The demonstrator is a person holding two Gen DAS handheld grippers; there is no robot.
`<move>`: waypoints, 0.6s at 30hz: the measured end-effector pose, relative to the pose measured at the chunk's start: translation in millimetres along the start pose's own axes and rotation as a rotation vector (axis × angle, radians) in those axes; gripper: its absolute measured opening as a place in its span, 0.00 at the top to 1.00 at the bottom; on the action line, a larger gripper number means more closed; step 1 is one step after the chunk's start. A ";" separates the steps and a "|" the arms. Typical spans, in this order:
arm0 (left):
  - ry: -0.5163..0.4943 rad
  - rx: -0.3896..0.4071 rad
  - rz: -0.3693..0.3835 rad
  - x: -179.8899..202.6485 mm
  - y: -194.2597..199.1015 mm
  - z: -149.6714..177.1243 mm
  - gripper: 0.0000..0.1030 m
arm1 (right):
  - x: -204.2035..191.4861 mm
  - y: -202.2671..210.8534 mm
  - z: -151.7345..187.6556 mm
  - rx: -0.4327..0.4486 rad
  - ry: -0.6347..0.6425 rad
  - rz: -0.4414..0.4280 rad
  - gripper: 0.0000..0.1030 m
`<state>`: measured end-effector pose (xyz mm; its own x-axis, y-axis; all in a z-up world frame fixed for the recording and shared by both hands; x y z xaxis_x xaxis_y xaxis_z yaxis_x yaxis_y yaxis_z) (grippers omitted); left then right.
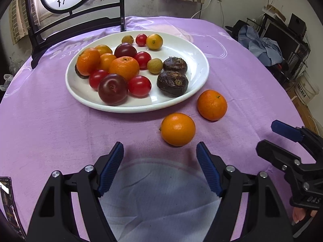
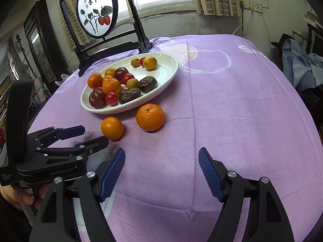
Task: Organize fruits
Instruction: 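Grasp an orange with the right gripper while the left grasps the last orange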
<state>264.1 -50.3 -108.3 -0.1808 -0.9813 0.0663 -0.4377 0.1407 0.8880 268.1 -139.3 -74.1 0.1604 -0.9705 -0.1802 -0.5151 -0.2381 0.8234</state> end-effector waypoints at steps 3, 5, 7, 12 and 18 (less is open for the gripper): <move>-0.001 -0.013 0.009 4.0 -7.6 -3.4 0.34 | -4.7 3.8 0.3 0.009 0.015 -0.007 0.25; -0.005 -0.017 0.010 7.3 -11.2 -5.7 0.34 | -7.5 5.1 0.6 0.006 0.016 -0.023 0.25; -0.014 -0.019 0.009 11.0 -14.8 -7.8 0.34 | -9.3 6.1 0.7 0.007 0.018 -0.030 0.25; -0.025 -0.017 -0.001 17.4 -24.0 -15.5 0.57 | -11.7 8.4 0.0 0.016 0.023 -0.038 0.25; -0.045 -0.018 0.015 22.7 -19.4 -13.8 0.61 | -8.8 2.8 1.2 0.005 0.017 -0.023 0.25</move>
Point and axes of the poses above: each gripper's, at about its wrist camera, not at the fingertips, and y roughly against the way its jaws point, x to its right, z to its underside, the point moved 9 cm from there along -y, roughly the way its jaws point, and after that the axes turned 6 degrees about -x, right-handed, at the moved point
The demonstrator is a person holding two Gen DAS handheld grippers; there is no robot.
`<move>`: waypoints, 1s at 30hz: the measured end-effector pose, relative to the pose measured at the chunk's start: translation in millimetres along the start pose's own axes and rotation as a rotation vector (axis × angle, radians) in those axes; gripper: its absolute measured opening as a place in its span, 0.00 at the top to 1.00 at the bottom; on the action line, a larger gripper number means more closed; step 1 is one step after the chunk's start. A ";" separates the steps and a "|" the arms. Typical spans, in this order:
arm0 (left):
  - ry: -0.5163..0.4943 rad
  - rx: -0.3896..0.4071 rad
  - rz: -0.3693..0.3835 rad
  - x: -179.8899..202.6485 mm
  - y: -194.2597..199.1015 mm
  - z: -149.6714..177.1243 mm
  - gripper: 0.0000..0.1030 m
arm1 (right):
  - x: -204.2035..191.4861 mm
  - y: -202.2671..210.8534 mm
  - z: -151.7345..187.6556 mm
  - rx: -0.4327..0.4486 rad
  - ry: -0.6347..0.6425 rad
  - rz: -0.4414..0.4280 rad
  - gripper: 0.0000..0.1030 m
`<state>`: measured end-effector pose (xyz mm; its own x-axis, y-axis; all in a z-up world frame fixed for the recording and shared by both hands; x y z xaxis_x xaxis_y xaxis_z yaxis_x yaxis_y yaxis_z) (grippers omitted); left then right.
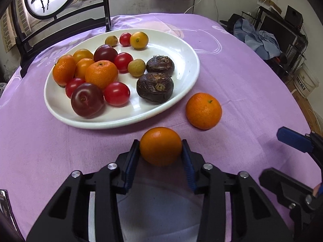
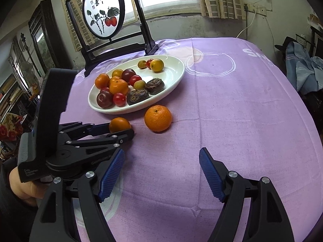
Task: Organize fruits
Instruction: 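Grasp an orange with the right gripper while the left grasps the last orange, then place both oranges on the plate and open both grippers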
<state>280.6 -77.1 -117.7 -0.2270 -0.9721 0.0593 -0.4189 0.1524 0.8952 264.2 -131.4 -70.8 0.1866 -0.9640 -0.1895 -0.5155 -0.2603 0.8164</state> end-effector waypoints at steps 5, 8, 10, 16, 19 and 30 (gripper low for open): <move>-0.001 0.037 0.033 -0.3 24.1 5.9 0.61 | -0.5 -11.0 4.3 -0.023 0.008 0.018 0.25; 0.002 0.047 0.045 -3.5 37.3 12.9 0.61 | -1.6 -20.4 8.2 -0.044 0.025 0.043 0.25; 0.000 0.055 0.048 -6.4 44.3 17.3 0.61 | -2.9 -25.9 10.3 -0.059 0.030 0.050 0.25; 0.012 0.061 0.061 -18.6 54.7 28.4 0.61 | -12.4 -44.9 8.3 -0.106 0.055 0.056 0.26; 0.022 0.061 0.059 -26.4 56.6 31.2 0.61 | -18.0 -58.4 0.4 -0.118 0.098 0.083 0.32; 0.054 0.055 0.055 -43.5 58.7 34.3 0.61 | -16.6 -86.8 -43.6 -0.111 0.086 0.120 0.62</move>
Point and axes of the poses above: each gripper's, at about its wrist camera, not at the fingertips, and y roughly against the way its jaws point, x to its right, z to its underside, the point moved 9 cm from there along -y, roughly the way its jaws point, and after that the axes turned 6 degrees about -x, right-handed, at the moved point
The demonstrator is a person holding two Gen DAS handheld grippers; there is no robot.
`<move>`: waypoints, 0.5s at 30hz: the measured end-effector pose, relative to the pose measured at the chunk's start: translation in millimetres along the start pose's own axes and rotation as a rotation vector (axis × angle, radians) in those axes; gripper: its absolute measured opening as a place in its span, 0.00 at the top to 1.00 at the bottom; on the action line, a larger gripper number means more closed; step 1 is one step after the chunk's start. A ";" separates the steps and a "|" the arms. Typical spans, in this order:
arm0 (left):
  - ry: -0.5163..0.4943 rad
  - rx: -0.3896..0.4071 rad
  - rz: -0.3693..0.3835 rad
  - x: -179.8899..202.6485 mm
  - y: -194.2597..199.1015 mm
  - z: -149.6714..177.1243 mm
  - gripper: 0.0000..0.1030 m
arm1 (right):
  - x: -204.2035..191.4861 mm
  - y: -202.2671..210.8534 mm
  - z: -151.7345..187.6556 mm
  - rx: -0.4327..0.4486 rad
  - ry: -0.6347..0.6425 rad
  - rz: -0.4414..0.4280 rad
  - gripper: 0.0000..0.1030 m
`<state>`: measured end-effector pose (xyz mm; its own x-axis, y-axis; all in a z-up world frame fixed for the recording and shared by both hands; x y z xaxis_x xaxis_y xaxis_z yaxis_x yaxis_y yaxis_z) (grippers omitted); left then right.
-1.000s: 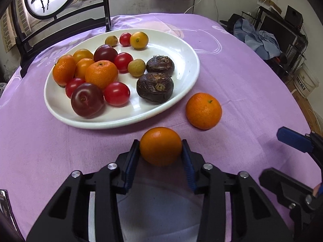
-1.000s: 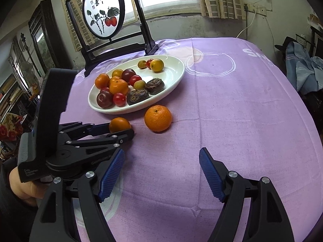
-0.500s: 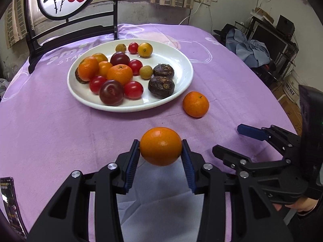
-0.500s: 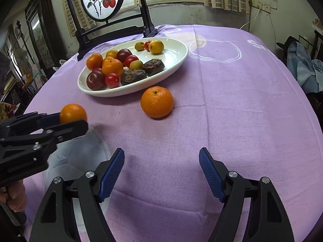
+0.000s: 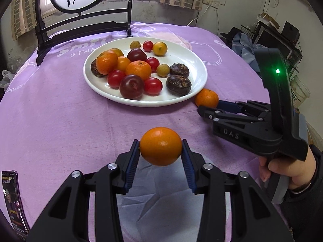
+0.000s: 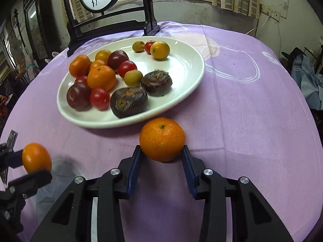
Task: Organize fruits
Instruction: 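Place both oranges on the plate and open both grippers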
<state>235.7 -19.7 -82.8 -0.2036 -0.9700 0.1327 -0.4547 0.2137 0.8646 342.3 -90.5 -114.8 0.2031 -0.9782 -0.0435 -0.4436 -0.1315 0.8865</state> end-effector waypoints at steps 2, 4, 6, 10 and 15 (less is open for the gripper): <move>0.000 -0.001 -0.001 -0.4 0.5 0.6 0.61 | -1.2 1.4 1.6 0.001 0.005 0.003 0.63; 0.000 -0.001 -0.001 -0.8 1.3 1.0 0.61 | -4.5 7.0 6.2 0.007 0.019 -0.009 0.63; 0.002 0.000 -0.004 -2.2 2.1 1.4 0.61 | -6.3 15.3 11.6 0.017 0.028 -0.019 0.63; 0.006 0.000 -0.003 -3.7 4.1 2.2 0.61 | -11.8 37.5 23.2 0.044 0.040 -0.064 0.63; -0.009 0.010 -0.011 -1.0 9.7 -1.7 0.61 | -17.2 65.4 27.4 0.087 0.059 -0.102 0.63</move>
Point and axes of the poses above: each gripper's, at about its wrist camera, not at the fingertips, and y roughly against the way its jaws point, x to its right, z to its underside, the point moved 9 cm from there along -y, roughly the way its jaws point, and after that the axes turned 6 degrees about -x, right-handed, at the moved point
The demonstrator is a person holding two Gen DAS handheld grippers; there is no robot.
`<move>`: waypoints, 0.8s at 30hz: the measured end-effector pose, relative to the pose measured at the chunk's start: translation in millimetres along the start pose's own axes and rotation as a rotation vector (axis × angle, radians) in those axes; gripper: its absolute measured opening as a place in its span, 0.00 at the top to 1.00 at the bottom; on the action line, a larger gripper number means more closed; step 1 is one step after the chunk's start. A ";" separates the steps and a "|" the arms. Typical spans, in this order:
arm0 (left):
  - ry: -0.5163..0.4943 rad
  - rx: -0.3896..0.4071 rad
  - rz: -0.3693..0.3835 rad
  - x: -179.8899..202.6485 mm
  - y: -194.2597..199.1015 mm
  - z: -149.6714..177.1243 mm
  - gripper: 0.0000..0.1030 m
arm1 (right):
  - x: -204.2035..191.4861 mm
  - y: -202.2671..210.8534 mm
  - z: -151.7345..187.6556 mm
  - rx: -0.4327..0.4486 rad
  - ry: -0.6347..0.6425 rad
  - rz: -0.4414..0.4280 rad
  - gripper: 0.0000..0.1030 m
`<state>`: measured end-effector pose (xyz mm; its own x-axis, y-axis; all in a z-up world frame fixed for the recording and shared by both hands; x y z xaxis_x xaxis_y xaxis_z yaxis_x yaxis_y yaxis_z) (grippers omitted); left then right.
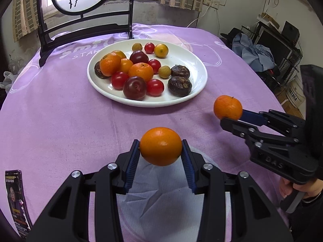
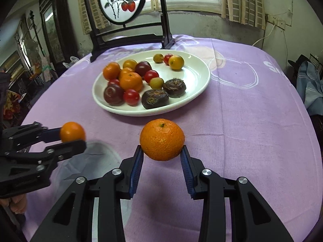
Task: Organize fruits
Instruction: 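Place both oranges on the plate and open both grippers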
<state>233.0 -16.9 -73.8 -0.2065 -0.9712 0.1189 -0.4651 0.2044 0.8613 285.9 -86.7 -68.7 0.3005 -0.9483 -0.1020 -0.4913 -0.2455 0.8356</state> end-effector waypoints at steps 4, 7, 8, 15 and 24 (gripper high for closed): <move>-0.020 0.026 -0.004 4.5 10.4 -10.3 0.61 | -5.5 20.2 -8.6 0.043 0.016 -0.021 0.63; -0.042 0.050 -0.014 9.3 18.4 -24.9 0.61 | -7.7 29.6 -17.7 0.068 0.028 -0.026 0.63; -0.048 0.061 -0.018 10.7 20.8 -31.7 0.61 | -8.2 31.2 -21.5 0.076 0.031 -0.027 0.63; -0.022 0.084 -0.066 2.3 10.0 -80.7 0.61 | -2.6 15.8 -58.7 0.095 0.031 0.005 0.63; 0.031 0.072 -0.157 -26.5 -29.4 -122.8 0.61 | 11.7 -45.1 -97.9 0.045 -0.003 0.046 0.63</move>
<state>357.9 -12.2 -41.6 -0.1002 -0.9950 0.0025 -0.5503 0.0575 0.8330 391.6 -67.0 -54.7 0.2742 -0.9594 -0.0654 -0.5408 -0.2101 0.8145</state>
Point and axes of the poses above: each gripper's, at about its wrist camera, not at the fingertips, and y roughly against the way its jaws point, x to its right, z to its underside, the point moved 9 cm from there along -y, roughly the way its jaws point, and after that the axes turned 6 degrees about -x, right-handed, at the moved point
